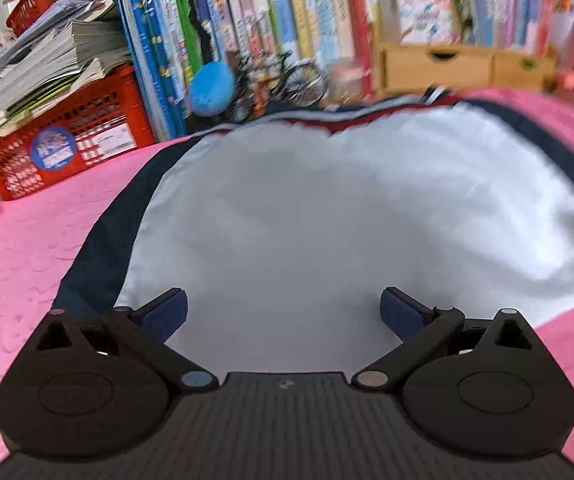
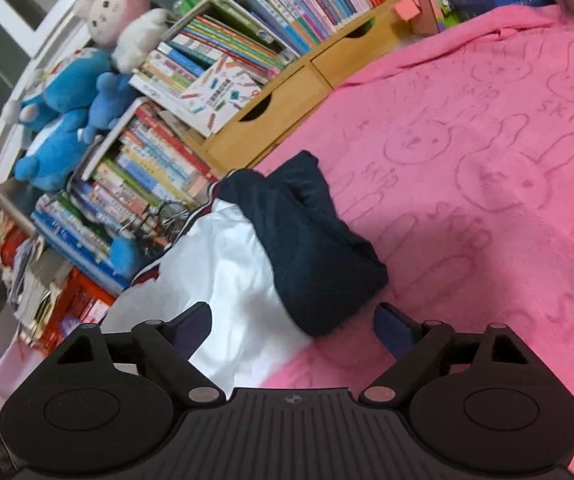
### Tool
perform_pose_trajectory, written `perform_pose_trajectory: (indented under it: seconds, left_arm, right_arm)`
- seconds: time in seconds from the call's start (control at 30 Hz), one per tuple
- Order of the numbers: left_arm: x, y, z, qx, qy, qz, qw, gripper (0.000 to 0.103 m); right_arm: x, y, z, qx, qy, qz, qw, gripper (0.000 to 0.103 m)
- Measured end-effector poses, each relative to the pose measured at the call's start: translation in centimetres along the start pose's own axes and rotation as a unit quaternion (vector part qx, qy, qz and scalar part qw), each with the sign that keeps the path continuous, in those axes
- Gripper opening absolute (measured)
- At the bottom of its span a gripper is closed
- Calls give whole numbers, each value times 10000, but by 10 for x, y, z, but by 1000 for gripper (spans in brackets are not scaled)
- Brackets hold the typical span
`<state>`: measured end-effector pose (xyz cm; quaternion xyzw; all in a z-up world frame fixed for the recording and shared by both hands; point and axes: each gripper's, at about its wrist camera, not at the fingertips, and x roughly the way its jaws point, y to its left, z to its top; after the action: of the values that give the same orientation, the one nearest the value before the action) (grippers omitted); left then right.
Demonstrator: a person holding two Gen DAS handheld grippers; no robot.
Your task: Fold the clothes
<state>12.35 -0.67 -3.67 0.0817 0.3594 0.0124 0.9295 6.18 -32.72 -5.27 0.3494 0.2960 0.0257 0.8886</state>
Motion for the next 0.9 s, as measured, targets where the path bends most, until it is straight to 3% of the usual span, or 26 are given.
perform_pose_trajectory:
  seconds: [0.2, 0.4, 0.5, 0.57, 0.6, 0.67, 0.7, 0.73, 0.87, 0.9]
  left_arm:
    - [5, 8, -11, -157, -127, -124, 9997, 103]
    - [3, 10, -17, -224, -263, -189, 9992, 103]
    - [4, 12, -17, -313, -259, -237, 9989, 103]
    - [5, 14, -17, -366, -240, -282, 9986, 103]
    - [5, 15, -17, -389, -232, -304, 9985, 103]
    - [6, 16, -18, -424, -221, -340, 9983, 103]
    - [6, 16, -18, -429, -223, -336, 9983, 103]
    - [5, 16, -18, -433, -226, -332, 9983, 103]
    - [-5, 33, -21, -530, -68, -500, 9973, 103]
    - [-14, 45, -25, -603, -71, -454, 9971, 103]
  right_arm:
    - [20, 7, 4, -118, -258, -199, 9994, 89]
    - [27, -11, 14, 511, -588, 63, 9969, 88]
    - [35, -5, 19, 630, -442, -18, 9970, 89]
    - [34, -2, 12, 592, -355, 183, 9974, 90]
    - [33, -2, 8, 491, -426, 205, 9977, 86]
    - [34, -3, 6, 471, -566, 26, 9973, 67]
    - [36, -6, 8, 707, -505, -6, 9962, 38]
    - [35, 0, 9, 619, -505, -64, 9968, 23]
    - [35, 23, 13, 259, -509, -299, 9979, 20]
    - [32, 42, 10, -141, -613, -352, 9974, 19]
